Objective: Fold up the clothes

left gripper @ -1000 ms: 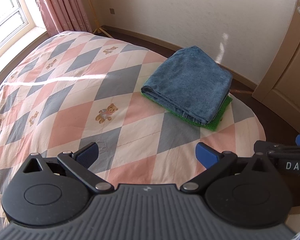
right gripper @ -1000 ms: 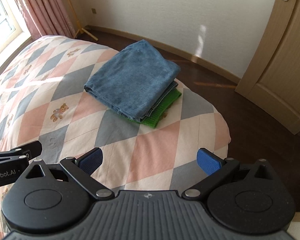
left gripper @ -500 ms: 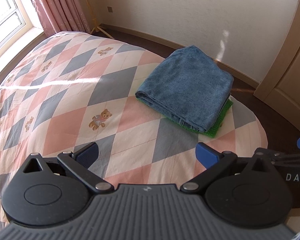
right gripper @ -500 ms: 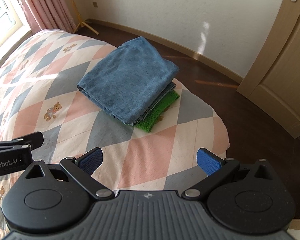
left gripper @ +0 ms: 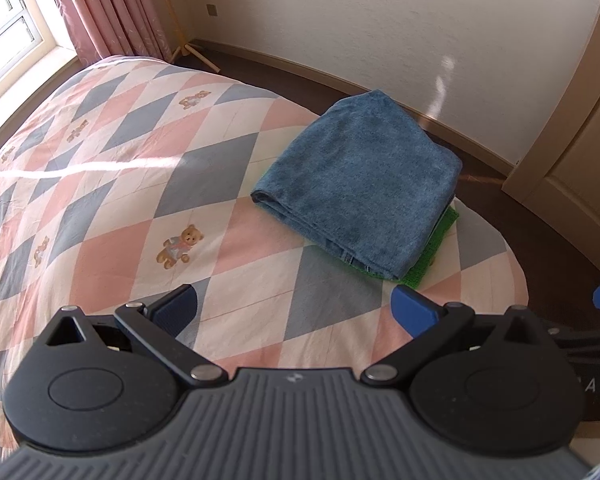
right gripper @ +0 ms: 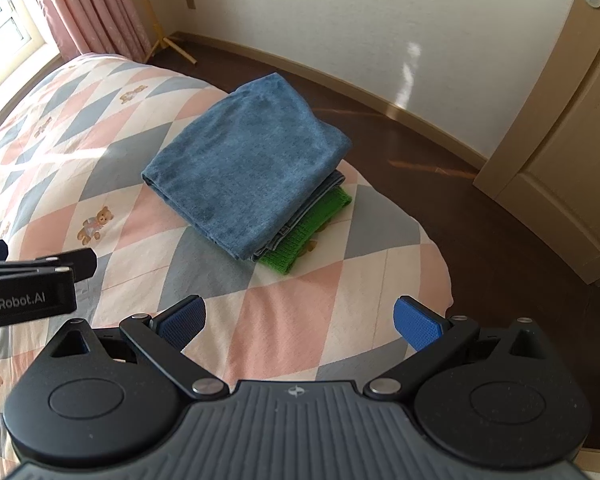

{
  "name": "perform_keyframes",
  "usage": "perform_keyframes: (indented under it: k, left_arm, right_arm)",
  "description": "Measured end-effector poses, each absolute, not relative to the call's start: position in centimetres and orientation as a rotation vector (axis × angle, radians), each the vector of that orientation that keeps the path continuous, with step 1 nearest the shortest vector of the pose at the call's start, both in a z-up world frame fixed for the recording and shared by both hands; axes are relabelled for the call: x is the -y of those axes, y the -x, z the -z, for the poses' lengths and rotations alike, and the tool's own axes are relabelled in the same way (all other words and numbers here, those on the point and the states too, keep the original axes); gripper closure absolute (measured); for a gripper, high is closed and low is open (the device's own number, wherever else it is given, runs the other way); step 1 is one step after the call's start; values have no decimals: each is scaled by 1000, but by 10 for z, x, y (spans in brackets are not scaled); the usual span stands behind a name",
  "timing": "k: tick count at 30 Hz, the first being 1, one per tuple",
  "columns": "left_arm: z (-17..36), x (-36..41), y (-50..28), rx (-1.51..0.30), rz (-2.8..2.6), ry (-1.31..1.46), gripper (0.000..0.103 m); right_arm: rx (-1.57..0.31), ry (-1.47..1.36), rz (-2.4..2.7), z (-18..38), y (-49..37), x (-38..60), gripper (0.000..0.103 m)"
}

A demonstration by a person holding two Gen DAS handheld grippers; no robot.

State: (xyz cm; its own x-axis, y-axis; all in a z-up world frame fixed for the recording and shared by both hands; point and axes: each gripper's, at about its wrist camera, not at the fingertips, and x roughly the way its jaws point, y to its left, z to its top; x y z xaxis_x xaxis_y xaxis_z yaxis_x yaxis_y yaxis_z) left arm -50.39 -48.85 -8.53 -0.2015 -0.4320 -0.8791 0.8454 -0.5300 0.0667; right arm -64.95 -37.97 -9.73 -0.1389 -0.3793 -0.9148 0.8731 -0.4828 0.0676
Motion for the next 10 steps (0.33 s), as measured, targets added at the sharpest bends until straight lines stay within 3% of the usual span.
perform_keyframes:
  k: [10]
  left_arm:
    - [78, 486, 515, -533, 1879, -1100, 1]
  right_arm:
    - [-664, -1216, 1748, 108, 669, 381, 0]
